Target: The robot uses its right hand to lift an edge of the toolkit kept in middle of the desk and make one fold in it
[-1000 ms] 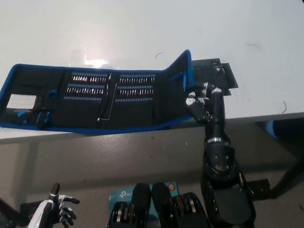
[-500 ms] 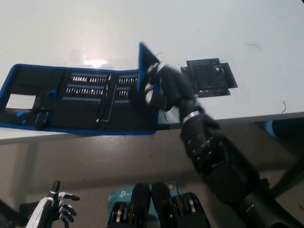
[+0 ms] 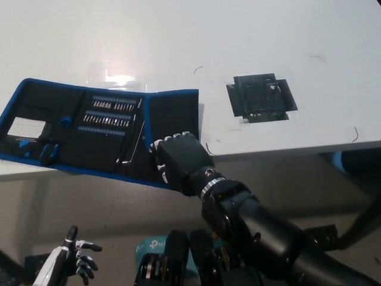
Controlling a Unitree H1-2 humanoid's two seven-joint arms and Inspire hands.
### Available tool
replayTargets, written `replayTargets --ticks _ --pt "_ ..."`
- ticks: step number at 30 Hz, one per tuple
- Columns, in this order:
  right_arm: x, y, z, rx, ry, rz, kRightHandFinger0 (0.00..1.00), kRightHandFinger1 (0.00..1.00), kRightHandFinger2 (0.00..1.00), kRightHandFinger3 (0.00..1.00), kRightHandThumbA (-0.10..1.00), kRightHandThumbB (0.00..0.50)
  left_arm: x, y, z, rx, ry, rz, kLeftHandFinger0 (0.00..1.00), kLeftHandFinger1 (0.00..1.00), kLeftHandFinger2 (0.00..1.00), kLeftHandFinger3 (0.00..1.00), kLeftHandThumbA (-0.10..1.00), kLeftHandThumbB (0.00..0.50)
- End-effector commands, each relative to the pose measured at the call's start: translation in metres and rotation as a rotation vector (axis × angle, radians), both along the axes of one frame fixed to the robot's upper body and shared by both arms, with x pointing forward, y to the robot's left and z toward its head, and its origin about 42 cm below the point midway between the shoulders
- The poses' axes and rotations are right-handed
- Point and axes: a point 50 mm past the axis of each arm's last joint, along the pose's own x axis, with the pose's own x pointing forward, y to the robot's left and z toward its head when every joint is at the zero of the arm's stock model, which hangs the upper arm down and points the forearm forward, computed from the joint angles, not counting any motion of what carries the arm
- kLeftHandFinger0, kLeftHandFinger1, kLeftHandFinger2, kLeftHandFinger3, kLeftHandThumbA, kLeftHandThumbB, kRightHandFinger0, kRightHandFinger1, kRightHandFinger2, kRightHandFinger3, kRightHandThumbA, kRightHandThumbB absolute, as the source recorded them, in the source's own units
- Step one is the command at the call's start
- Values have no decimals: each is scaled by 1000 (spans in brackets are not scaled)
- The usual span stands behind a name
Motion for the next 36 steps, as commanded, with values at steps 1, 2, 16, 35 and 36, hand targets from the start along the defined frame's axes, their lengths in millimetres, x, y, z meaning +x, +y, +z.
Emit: replayTargets --ticks 1,2,16,35,36 --pt "3 7 -13 -54 60 3 0 20 145 416 -100 254 4 1 12 20 -33 -34 257 277 302 452 1000 500" --pt "2 7 -15 -53 63 2 0 18 150 418 -100 251 2 0 11 19 -30 -35 259 279 303 453 1000 500" --pt "7 26 10 -52 187 -54 1000 1000 1000 1000 438 476 0 1 8 13 -25 -46 270 250 273 442 1000 500" --pt "2 11 54 120 219 -79 1000 1000 1000 1000 507 500 -1 -1 1 0 -10 -35 285 265 269 431 1000 500" --pt "0 11 56 132 237 -71 1000 1000 1000 1000 504 500 -3 -1 0 -1 -7 -32 283 265 271 429 1000 500"
